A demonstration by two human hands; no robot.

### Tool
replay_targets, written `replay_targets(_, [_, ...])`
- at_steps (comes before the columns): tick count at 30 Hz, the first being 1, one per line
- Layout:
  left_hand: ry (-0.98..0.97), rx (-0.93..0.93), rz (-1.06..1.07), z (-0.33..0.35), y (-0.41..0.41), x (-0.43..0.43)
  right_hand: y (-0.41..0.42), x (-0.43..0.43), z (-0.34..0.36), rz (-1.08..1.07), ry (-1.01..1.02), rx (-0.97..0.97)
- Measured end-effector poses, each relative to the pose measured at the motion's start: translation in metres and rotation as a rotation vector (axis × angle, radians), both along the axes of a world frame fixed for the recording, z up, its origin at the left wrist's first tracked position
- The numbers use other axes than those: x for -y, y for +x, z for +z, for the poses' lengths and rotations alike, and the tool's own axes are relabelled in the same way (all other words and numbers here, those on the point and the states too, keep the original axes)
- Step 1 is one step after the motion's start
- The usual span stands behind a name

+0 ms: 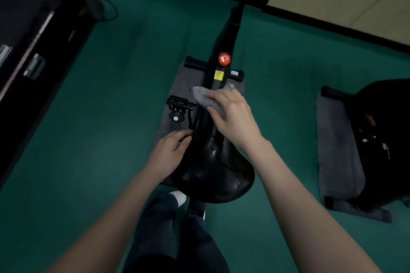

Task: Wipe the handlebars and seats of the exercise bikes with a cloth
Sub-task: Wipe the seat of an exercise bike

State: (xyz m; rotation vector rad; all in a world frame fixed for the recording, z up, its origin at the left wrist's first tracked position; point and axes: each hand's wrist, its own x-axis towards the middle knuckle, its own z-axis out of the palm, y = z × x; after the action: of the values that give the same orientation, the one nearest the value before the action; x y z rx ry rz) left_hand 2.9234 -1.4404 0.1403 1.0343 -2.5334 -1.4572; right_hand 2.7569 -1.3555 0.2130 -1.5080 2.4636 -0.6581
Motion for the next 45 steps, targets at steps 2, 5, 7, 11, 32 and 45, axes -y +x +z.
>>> replay_targets(2, [-0.015, -0.024, 0.058, -0.003, 0.004, -0.004, -0.009, 0.006, -0.011, 0.111, 0.101, -0.118])
replay_targets(5, [-0.014, -0.049, 0.103, -0.008, 0.009, -0.012, -0.017, 0.008, -0.022, 0.215, 0.144, -0.156])
replay_targets(7, [0.007, -0.067, 0.110, -0.011, 0.010, -0.017, -0.012, 0.007, -0.025, 0.338, 0.169, -0.097])
replay_targets(11, [0.037, -0.085, 0.080, -0.016, 0.011, -0.020, -0.003, -0.004, -0.030, 0.589, 0.243, -0.169])
replay_targets(32, [0.291, -0.155, 0.043, -0.035, -0.028, -0.005, 0.012, -0.053, -0.067, -0.668, -0.197, 0.710])
replay_targets(45, [0.337, -0.242, 0.032, -0.032, -0.002, -0.009, 0.063, -0.090, -0.054, -0.203, -0.171, 0.213])
